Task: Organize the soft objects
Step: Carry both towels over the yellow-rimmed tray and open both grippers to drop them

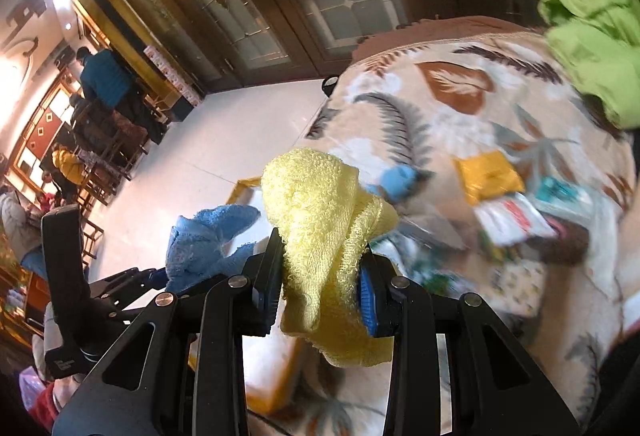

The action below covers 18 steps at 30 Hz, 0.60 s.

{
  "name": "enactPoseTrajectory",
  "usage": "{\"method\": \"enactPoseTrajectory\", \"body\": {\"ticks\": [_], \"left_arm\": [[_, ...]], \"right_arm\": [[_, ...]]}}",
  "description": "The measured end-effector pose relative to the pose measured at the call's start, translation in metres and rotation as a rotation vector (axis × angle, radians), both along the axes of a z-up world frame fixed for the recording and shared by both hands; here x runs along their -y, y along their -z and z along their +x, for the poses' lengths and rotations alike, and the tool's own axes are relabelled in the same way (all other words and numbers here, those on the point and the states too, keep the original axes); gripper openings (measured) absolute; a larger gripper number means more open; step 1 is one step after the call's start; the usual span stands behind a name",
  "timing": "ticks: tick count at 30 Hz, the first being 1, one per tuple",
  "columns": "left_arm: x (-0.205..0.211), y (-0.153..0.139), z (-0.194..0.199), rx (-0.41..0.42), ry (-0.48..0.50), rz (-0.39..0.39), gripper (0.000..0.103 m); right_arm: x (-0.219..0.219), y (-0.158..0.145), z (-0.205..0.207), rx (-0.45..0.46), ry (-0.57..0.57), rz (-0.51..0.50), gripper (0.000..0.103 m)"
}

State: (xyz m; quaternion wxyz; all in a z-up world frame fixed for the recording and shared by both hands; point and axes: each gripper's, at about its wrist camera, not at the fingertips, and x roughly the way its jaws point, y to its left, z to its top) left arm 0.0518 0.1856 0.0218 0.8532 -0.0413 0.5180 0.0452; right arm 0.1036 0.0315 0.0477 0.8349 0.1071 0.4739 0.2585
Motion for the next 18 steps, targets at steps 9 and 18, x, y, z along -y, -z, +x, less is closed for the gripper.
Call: {"method": "enactPoseTrajectory", "body": {"ticks": [9,18], "left_arm": [[-0.045,0.054,0.037,-0.101,-0.026,0.022,0.054],[-0.059,0.081,0.046,-0.156,-0.029,0.041,0.058]], "right_arm": [[-0.084,0.051,0.027,-0.117,-0.006,-0.056,0.031],[-0.118,0.111,0.025,-0.260,-0.013,-0.088,0.032]]}}
